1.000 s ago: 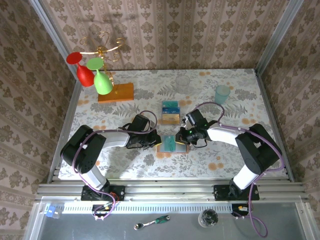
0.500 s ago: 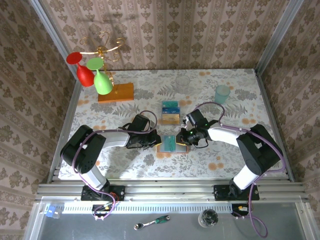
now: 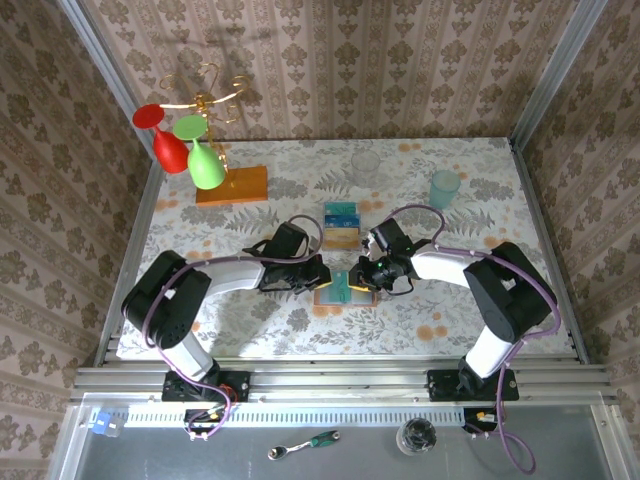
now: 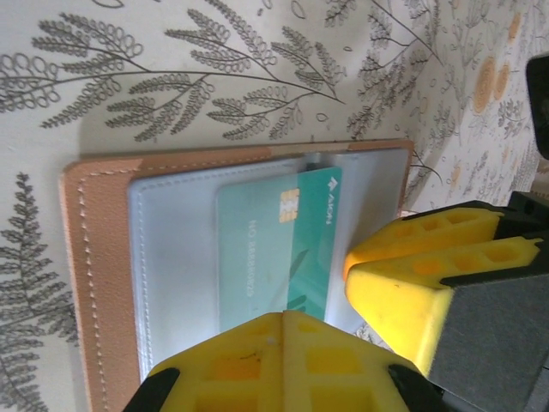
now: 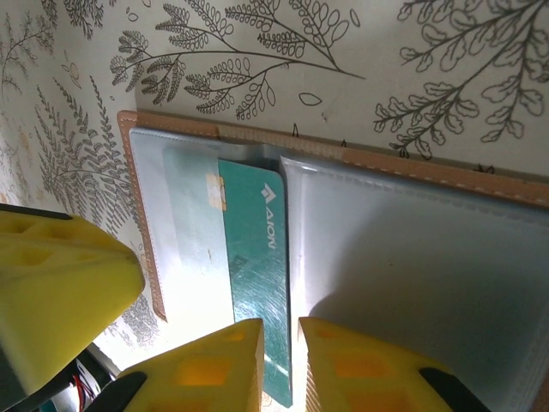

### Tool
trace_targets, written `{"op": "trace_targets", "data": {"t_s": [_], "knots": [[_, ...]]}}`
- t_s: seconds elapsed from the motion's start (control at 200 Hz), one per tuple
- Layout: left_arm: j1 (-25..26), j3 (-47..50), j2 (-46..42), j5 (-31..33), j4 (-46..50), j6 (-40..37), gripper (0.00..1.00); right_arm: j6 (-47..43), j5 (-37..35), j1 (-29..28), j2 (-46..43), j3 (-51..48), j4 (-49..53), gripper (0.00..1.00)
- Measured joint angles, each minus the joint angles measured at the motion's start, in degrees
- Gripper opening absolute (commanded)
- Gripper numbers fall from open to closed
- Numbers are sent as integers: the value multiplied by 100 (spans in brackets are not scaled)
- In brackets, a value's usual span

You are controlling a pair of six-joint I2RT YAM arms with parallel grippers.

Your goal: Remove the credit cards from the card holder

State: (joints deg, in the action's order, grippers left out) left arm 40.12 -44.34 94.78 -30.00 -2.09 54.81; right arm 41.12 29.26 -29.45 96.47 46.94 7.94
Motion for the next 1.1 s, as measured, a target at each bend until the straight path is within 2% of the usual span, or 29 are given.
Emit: {"op": "trace_targets", "data": {"t_s": [0.56, 1.1], "knots": [[-2, 81, 238, -2, -2, -46, 0, 116, 278, 0, 223, 26, -350, 21], [-2, 111, 240, -4, -61, -46, 0, 245, 415, 7, 258, 24, -531, 14]]}}
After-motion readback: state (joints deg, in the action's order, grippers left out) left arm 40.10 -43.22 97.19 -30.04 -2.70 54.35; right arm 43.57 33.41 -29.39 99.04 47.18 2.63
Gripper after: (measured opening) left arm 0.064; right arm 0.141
